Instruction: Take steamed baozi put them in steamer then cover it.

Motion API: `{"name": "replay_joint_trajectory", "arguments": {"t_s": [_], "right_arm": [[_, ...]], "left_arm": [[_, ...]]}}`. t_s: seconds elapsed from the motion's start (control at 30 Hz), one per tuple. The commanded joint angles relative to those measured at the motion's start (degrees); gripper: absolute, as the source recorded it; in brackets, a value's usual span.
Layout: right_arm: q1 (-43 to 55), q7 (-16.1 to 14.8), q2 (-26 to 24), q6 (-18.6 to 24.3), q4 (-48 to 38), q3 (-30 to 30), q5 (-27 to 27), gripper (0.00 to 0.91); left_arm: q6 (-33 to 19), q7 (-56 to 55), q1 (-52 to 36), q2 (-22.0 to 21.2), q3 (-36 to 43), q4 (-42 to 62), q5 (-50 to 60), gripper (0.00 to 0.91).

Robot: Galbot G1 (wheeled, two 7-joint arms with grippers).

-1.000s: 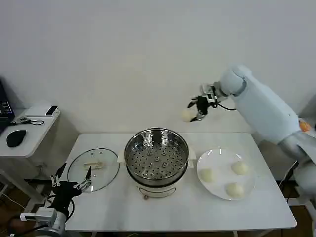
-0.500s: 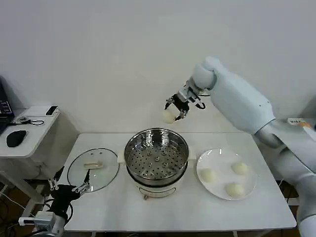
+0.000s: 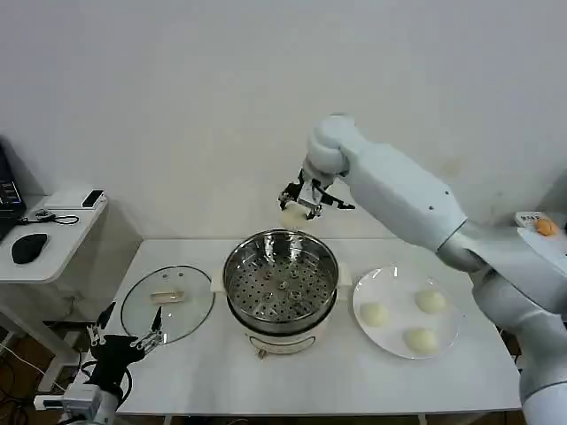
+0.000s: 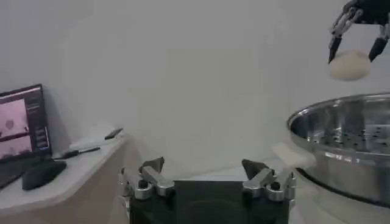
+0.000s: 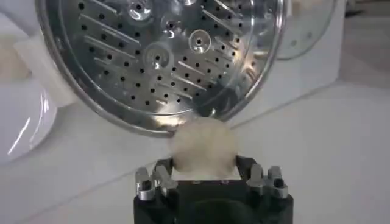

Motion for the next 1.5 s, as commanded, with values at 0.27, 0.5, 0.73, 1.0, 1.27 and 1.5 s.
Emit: {"name": "replay_joint_trajectory", "arguments": {"t_s": [0.27,0.5,0.73,1.0,1.27,1.5], "right_arm": [[-2.84,-0.7,1.97,1.09,-0.12,-0.13,-1.18,0.705],[-4.05,-0.63,3.13,0.99,-2.14,-0.68,-0.28,0.705],[-5.24,-0.31,4.19,0.67,-4.14,-0.73,-0.23,0.705],[-6.23,3.02,5.77,0.84,-8.49,-0.35,-2.28,0.705],[-6.6,4.68,6.11,0.77,-9.73,-0.55,-2.42,0.715],[-6.8,6.68,6.26,0.18,-9.85,-0.89,-2.08,0.907]], "left_arm": [[0.18,0.31,-0.29,0.74,-0.02,0.57,0.44,0.907],[0.16,0.28,-0.58,0.69,0.11,1.35,0.45,0.907],[0.12,0.19,-0.66,0.39,0.17,1.67,0.53,0.907],[0.06,0.16,-0.9,0.08,-0.07,1.72,0.51,0.907],[0.02,0.15,-1.19,0.02,-0.12,2.07,0.39,0.907],[0.06,0.21,-1.61,-0.06,-0.27,2.39,0.33,0.907]]}}
